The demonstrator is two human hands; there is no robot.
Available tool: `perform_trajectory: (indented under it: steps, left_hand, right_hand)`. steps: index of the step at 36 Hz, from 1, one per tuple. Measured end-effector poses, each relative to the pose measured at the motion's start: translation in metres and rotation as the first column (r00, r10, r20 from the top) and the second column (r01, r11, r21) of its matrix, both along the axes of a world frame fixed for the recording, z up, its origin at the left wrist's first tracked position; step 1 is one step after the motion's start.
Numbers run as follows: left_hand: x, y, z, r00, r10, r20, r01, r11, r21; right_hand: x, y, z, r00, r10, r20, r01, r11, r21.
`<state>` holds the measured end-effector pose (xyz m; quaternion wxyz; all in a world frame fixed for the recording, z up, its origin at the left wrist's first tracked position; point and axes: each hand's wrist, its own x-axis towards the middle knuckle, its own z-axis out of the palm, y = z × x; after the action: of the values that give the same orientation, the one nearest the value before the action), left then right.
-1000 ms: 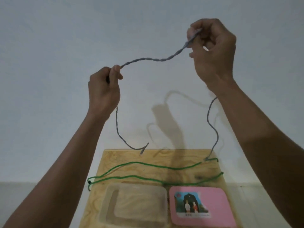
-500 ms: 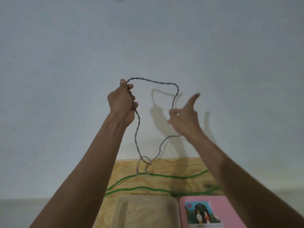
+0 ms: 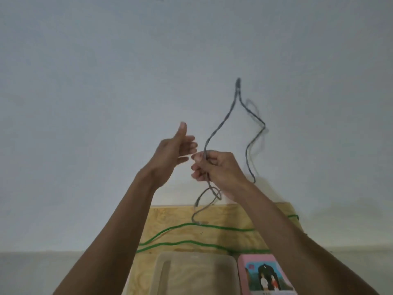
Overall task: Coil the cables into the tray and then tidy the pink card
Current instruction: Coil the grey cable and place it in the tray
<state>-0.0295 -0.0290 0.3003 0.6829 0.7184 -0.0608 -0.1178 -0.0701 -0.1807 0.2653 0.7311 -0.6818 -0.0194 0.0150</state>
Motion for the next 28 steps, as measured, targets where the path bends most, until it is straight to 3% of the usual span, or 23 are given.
perform_trajectory:
  steps: [2, 4, 8, 11, 14, 16, 19, 24, 26, 28]
  left_hand:
    - [-0.018, 0.003, -0.027, 0.978, -0.207, -0.023, 0.208, 0.967, 0.147]
    - [-0.032, 0.003, -0.050, 0.952, -0.300, -0.063, 0.307, 0.927, 0.213]
    - [-0.051, 0.001, -0.070, 0.952, -0.305, -0.001, 0.301, 0.941, 0.156]
    - [-0.053, 0.000, -0.069, 0.953, -0.288, 0.091, 0.266, 0.942, 0.203]
    - [-0.053, 0.001, -0.065, 0.977, -0.201, 0.078, 0.198, 0.979, 0.041]
    - [-0.049, -0.001, -0.061, 1.000, 0.000, -0.006, -0.001, 0.984, -0.178]
    - [-0.036, 0.001, -0.051, 0.950, 0.230, -0.209, -0.304, 0.831, -0.466]
    - [-0.013, 0.017, -0.038, 0.875, 0.226, -0.427, -0.478, 0.540, -0.693]
    - [-0.008, 0.022, -0.038, 0.868, 0.205, -0.453, -0.491, 0.495, -0.717]
    - [-0.007, 0.023, -0.038, 0.875, 0.229, -0.427, -0.480, 0.537, -0.694]
  right_hand:
    - [0.006, -0.001, 0.015, 1.000, -0.013, -0.019, 0.015, 0.989, 0.149]
    - [0.014, -0.001, 0.025, 0.997, -0.038, -0.060, 0.053, 0.962, 0.267]
    - [0.029, -0.004, 0.033, 0.989, -0.051, -0.136, 0.098, 0.926, 0.364]
    - [0.038, -0.002, 0.030, 0.983, -0.036, -0.181, 0.102, 0.924, 0.369]
    - [0.043, -0.002, 0.027, 0.974, -0.007, -0.226, 0.059, 0.973, 0.225]
    - [0.040, -0.004, 0.025, 0.970, 0.034, -0.239, -0.025, 0.999, 0.041]
    - [0.025, -0.003, 0.013, 0.939, 0.176, -0.295, -0.208, 0.975, -0.079]
    - [-0.007, 0.011, -0.026, 0.882, 0.396, -0.254, -0.423, 0.904, -0.058]
    - [-0.013, 0.019, -0.035, 0.907, 0.380, -0.183, -0.400, 0.912, -0.087]
    - [-0.014, 0.026, -0.037, 0.949, 0.287, -0.131, -0.305, 0.942, -0.139]
